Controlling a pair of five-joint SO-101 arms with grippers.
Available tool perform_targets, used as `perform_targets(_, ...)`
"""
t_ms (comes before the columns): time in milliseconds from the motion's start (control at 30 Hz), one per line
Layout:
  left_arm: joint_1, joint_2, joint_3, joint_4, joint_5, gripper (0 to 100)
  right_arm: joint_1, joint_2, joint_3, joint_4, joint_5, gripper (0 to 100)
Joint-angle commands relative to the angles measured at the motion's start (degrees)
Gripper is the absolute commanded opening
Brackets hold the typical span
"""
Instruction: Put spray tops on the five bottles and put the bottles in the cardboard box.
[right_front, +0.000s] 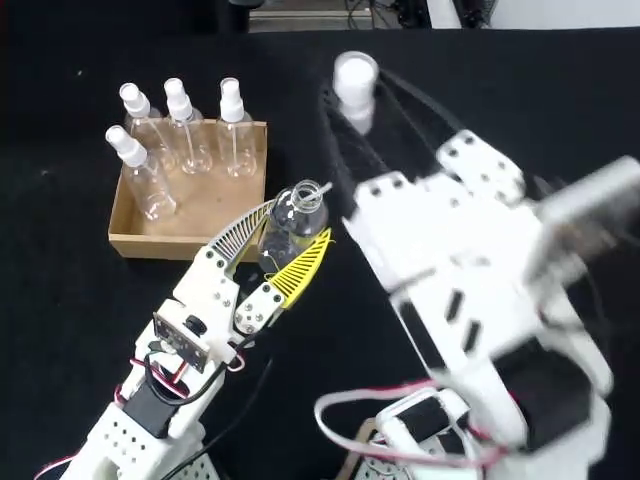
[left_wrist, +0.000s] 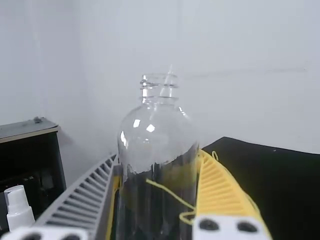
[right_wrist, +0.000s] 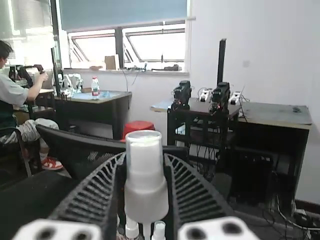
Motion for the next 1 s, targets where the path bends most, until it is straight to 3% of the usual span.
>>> perform_targets(0,0.31,-0.62,1.10,0.00,0.35,3,0.70,0.92,-2.33,-1.14,-0.09,1.1)
perform_targets(300,0.31,-0.62,1.10,0.00,0.35,3,-4.75,1.27,-2.24,0.00,0.79,1.5)
perform_targets(500,0.31,-0.62,1.10,0.00,0.35,3,-6.07,1.36,-2.24,1.41,5.71,1.6)
perform_targets(733,0.31,-0.62,1.10,0.00,0.35,3,-6.15,1.36,-3.03,3.96,5.19,13.0)
perform_targets(967,0.31,-0.62,1.10,0.00,0.26,3,-6.15,1.36,-9.54,10.20,1.05,14.1)
